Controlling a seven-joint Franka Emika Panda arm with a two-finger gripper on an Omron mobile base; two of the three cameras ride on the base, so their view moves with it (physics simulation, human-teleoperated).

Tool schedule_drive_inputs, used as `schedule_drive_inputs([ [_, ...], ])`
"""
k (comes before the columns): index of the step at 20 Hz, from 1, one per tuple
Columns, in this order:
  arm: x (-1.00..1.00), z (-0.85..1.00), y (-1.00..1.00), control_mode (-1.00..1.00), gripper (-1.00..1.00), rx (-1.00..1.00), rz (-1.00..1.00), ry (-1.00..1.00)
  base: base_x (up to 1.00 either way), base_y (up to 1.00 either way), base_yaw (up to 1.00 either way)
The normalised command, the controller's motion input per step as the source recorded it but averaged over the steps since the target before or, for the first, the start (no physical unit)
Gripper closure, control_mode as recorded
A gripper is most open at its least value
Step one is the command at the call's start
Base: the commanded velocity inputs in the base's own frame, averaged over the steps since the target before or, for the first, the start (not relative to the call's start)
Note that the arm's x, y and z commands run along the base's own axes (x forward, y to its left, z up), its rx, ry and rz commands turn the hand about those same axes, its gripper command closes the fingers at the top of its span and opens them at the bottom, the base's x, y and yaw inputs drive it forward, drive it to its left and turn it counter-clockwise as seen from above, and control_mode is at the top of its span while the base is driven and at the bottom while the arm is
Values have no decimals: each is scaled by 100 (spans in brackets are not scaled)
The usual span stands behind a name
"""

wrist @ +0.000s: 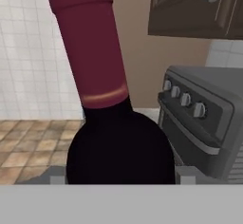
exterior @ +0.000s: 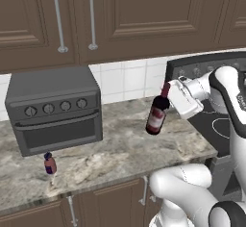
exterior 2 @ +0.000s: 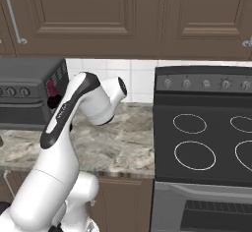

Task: Place the drinks on the dining counter in a tight cluster.

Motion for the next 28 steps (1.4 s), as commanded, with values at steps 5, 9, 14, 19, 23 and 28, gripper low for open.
schedule_drive_inputs([
  [5, 0, 0, 0, 100, 100, 0, 0, 0, -100, -30, -24],
  [9, 0, 0, 0, 100, 100, 0, 0, 0, -100, -26, -24],
  [14, 0, 0, 0, 100, 100, 0, 0, 0, -57, -5, -64],
  [19, 0, 0, 0, 100, 100, 0, 0, 0, -2, 0, -87],
  [23, 0, 0, 0, 100, 100, 0, 0, 0, 0, 0, -91],
  [28, 0, 0, 0, 100, 100, 0, 0, 0, 0, 0, -97],
])
